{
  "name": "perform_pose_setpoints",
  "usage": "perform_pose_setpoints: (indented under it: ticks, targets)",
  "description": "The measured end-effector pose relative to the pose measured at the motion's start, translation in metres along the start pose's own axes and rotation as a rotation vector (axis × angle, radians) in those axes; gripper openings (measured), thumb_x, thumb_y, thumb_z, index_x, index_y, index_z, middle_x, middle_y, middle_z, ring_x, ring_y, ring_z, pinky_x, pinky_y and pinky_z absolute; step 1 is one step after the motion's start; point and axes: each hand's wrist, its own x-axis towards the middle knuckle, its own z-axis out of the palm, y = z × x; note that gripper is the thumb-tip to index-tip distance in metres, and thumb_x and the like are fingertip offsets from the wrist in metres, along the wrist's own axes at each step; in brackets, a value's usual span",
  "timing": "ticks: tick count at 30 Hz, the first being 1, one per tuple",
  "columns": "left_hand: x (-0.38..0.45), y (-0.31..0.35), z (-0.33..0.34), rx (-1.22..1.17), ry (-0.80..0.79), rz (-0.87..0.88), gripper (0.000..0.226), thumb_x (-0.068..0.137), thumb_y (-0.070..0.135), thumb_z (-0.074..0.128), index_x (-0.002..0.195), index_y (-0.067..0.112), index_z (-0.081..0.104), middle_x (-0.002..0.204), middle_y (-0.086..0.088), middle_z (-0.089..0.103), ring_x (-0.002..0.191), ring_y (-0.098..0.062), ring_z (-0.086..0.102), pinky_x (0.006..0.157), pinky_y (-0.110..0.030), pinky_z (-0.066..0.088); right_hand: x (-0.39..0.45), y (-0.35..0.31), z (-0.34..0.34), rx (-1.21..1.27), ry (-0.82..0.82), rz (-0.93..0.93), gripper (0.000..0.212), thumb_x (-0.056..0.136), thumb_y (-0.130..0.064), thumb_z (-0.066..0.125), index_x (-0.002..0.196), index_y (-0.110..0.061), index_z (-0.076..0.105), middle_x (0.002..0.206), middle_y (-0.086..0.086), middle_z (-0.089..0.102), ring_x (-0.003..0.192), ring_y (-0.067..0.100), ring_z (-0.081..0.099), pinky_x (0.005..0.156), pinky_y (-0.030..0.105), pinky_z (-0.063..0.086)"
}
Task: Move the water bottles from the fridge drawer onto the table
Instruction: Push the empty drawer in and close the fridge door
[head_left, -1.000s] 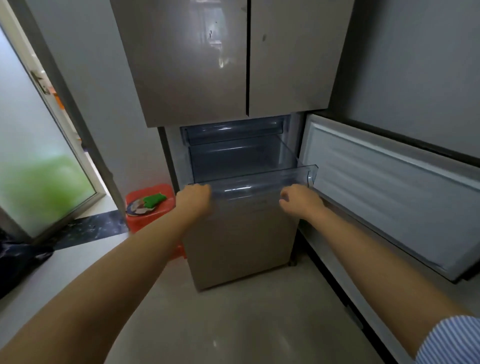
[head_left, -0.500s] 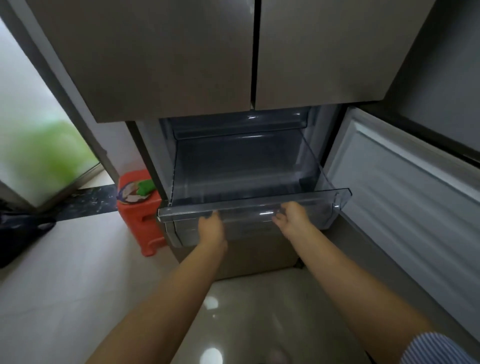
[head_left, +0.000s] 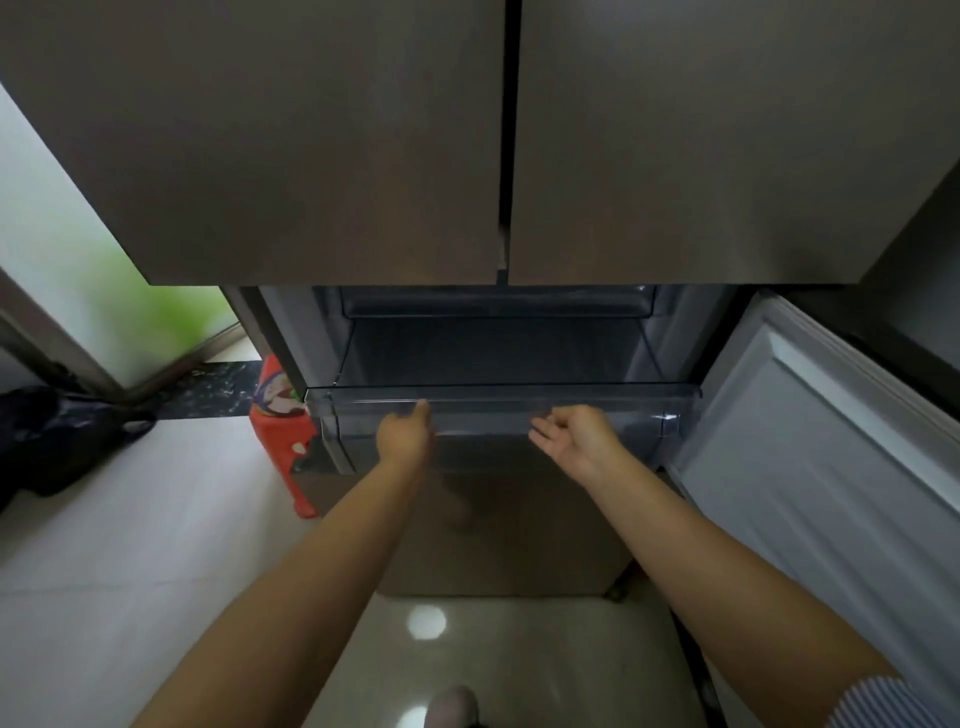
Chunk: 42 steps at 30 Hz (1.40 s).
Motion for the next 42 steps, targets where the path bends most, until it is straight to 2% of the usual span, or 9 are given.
perform_pose_setpoints:
  ticks: [3,5,10,19,23,27,31,38,42]
  targets:
    - [0.004,0.010,0.007,0.336,0.231,0.168,0.052,0.092,0.026,0.057,0.128,-0.010,0.046,0.131,-0.027,0.049,0.124,-0.039,0.047,0.102,-0.041,0.038,0.019,-0.006,0.007,-0.029,-0.027,-0.024,0.044,0.098,-0.003,0.031,0.141,0.004,0.026,0.147,0.021,0.034,0.139,0.030,0.030,0.115,0.041,0.024]
    - [0.004,0.010,0.009,0.450,0.289,0.351,0.053,0.092,0.019,0.056,0.136,-0.006,0.038,0.141,-0.023,0.038,0.131,-0.034,0.037,0.108,-0.036,0.030,0.032,-0.007,0.012,-0.006,-0.044,-0.048,0.046,0.098,-0.004,0.033,0.143,0.001,0.023,0.148,0.019,0.033,0.141,0.029,0.027,0.118,0.039,0.020]
    - [0.039,0.004,0.009,0.861,0.124,0.620,0.059,0.094,0.007,0.046,0.147,0.000,0.023,0.157,-0.018,0.012,0.145,-0.032,0.016,0.118,-0.034,0.018,0.060,-0.010,0.028,0.043,-0.114,-0.089,0.054,0.097,0.000,0.033,0.147,-0.008,0.014,0.153,0.013,0.025,0.144,0.025,0.021,0.121,0.036,0.013]
    - [0.080,0.036,0.001,1.291,-0.119,0.608,0.077,0.092,0.009,0.046,0.151,0.009,-0.004,0.159,-0.012,-0.010,0.149,-0.026,-0.006,0.120,-0.039,0.008,0.096,-0.025,0.060,-0.164,-0.168,-0.085,0.058,0.095,0.006,0.028,0.147,-0.015,0.014,0.155,0.006,0.022,0.142,0.026,0.026,0.115,0.040,0.022]
    - [0.083,0.031,-0.002,1.316,-0.095,0.670,0.080,0.088,0.005,0.048,0.151,0.010,0.000,0.160,-0.011,-0.008,0.149,-0.026,-0.002,0.119,-0.038,0.016,0.097,-0.024,0.064,-0.459,-0.140,-0.077,0.060,0.093,0.005,0.033,0.147,-0.016,0.016,0.152,0.011,0.029,0.136,0.029,0.034,0.112,0.041,0.029]
    - [0.069,0.037,0.004,1.397,-0.072,0.671,0.071,0.090,0.014,0.052,0.149,0.008,0.014,0.158,-0.012,0.009,0.146,-0.029,0.011,0.116,-0.039,0.023,0.072,-0.038,0.052,-1.116,-0.075,-0.241,0.051,0.093,-0.004,0.040,0.143,-0.008,0.028,0.138,0.019,0.044,0.108,0.028,0.050,0.083,0.031,0.041]
    - [0.039,0.040,0.023,1.466,-0.146,0.714,0.050,0.091,0.018,0.050,0.138,0.007,0.037,0.143,-0.014,0.036,0.133,-0.031,0.034,0.109,-0.039,0.032,0.036,-0.048,0.012,-1.438,-0.076,-0.421,0.040,0.095,-0.009,0.039,0.135,-0.004,0.043,0.140,0.016,0.045,0.125,0.031,0.045,0.101,0.032,0.039]
    - [-0.054,0.017,0.074,1.471,-0.189,0.915,0.030,0.092,0.013,0.044,0.117,0.002,0.056,0.126,-0.014,0.054,0.122,-0.030,0.045,0.095,-0.036,0.041,-0.051,-0.090,-0.098,-1.726,0.158,-0.660,0.032,0.093,-0.013,0.040,0.115,-0.002,0.061,0.120,0.020,0.060,0.109,0.034,0.056,0.088,0.034,0.045]
    - [-0.131,-0.014,0.100,1.374,-0.221,1.010,0.028,0.092,0.012,0.044,0.114,0.002,0.059,0.121,-0.013,0.057,0.115,-0.030,0.049,0.088,-0.035,0.044,-0.122,-0.102,-0.163,-1.798,0.148,-0.851,0.032,0.092,-0.011,0.041,0.115,-0.003,0.062,0.120,0.016,0.063,0.111,0.031,0.057,0.095,0.037,0.046]
